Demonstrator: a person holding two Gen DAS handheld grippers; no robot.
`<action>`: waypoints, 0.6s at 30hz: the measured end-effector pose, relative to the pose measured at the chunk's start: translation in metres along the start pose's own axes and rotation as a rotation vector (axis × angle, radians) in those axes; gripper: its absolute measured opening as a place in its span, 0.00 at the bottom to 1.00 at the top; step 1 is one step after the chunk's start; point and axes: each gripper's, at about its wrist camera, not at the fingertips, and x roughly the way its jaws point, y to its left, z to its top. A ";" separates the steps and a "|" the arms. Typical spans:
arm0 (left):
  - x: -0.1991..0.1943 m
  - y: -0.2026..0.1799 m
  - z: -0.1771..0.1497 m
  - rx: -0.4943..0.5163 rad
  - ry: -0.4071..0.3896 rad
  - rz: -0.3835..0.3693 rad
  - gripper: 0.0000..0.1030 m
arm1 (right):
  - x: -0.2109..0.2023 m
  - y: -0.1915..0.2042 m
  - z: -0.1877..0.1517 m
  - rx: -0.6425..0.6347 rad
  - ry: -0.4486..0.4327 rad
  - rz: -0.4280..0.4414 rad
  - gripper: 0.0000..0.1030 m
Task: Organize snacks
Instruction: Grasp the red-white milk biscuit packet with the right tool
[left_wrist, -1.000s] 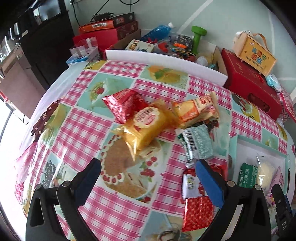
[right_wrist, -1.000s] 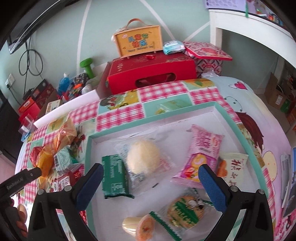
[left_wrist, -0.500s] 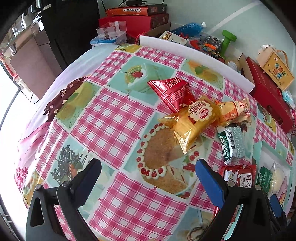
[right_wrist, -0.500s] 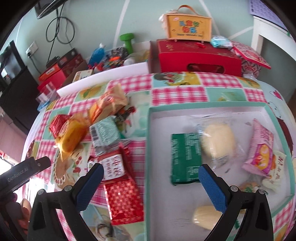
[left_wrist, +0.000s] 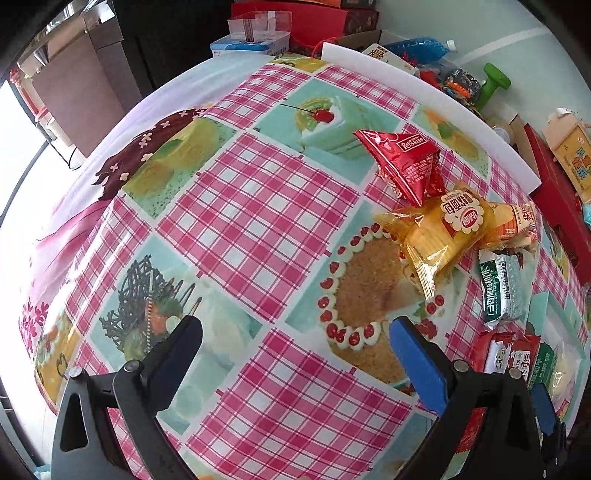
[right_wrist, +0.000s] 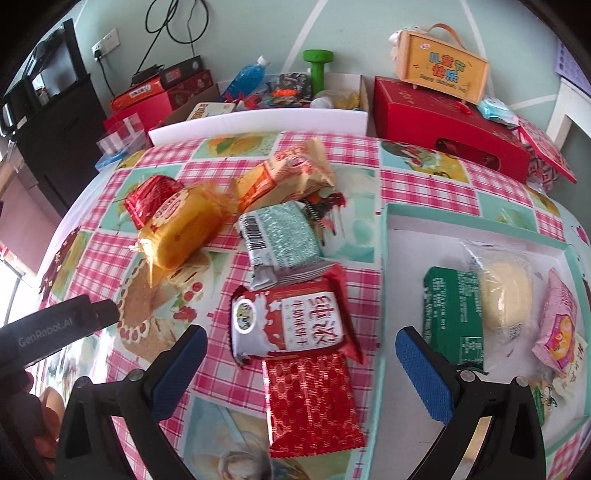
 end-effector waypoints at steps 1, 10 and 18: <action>0.002 0.000 0.001 0.004 0.003 -0.003 0.98 | 0.001 0.003 0.000 -0.010 -0.002 0.007 1.00; 0.009 -0.006 0.002 0.014 0.034 -0.037 0.98 | 0.010 0.020 -0.005 -0.064 -0.015 0.006 1.00; 0.009 -0.007 0.002 0.007 0.036 -0.036 0.98 | 0.022 0.010 -0.007 -0.045 0.000 -0.017 0.92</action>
